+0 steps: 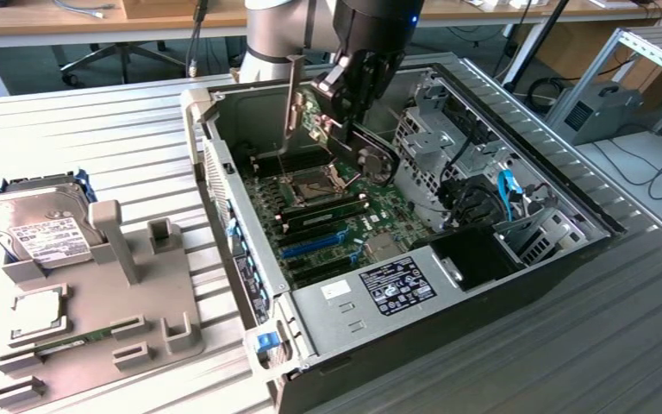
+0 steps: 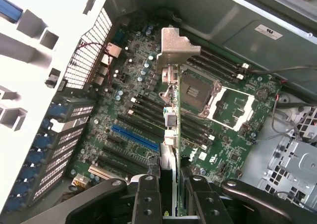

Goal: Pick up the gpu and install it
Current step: 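Insert the gpu into the slot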

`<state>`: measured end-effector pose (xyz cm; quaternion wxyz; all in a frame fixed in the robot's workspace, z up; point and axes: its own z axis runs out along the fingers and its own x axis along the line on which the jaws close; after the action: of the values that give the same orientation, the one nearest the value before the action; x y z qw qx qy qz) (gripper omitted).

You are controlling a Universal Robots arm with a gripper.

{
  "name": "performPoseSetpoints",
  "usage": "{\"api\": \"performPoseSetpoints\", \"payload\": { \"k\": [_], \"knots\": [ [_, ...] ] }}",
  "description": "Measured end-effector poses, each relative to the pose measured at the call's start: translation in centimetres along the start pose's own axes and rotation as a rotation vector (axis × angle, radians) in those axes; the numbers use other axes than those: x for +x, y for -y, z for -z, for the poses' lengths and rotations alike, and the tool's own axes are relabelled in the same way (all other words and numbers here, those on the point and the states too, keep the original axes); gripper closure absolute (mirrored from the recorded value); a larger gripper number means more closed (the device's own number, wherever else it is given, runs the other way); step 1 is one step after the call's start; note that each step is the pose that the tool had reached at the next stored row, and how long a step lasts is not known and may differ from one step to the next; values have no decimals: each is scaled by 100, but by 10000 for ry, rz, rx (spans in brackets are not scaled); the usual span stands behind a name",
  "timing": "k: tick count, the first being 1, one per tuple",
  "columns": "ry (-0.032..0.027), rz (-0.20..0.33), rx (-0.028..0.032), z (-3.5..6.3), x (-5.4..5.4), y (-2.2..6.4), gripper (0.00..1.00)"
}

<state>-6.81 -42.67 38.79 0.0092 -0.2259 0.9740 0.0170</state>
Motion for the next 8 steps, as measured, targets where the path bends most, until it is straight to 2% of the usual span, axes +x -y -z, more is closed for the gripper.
{"api": "performPoseSetpoints", "payload": {
  "k": [8],
  "knots": [
    [-10, 324, -8, 0, 0, 0, 74]
  ]
}}
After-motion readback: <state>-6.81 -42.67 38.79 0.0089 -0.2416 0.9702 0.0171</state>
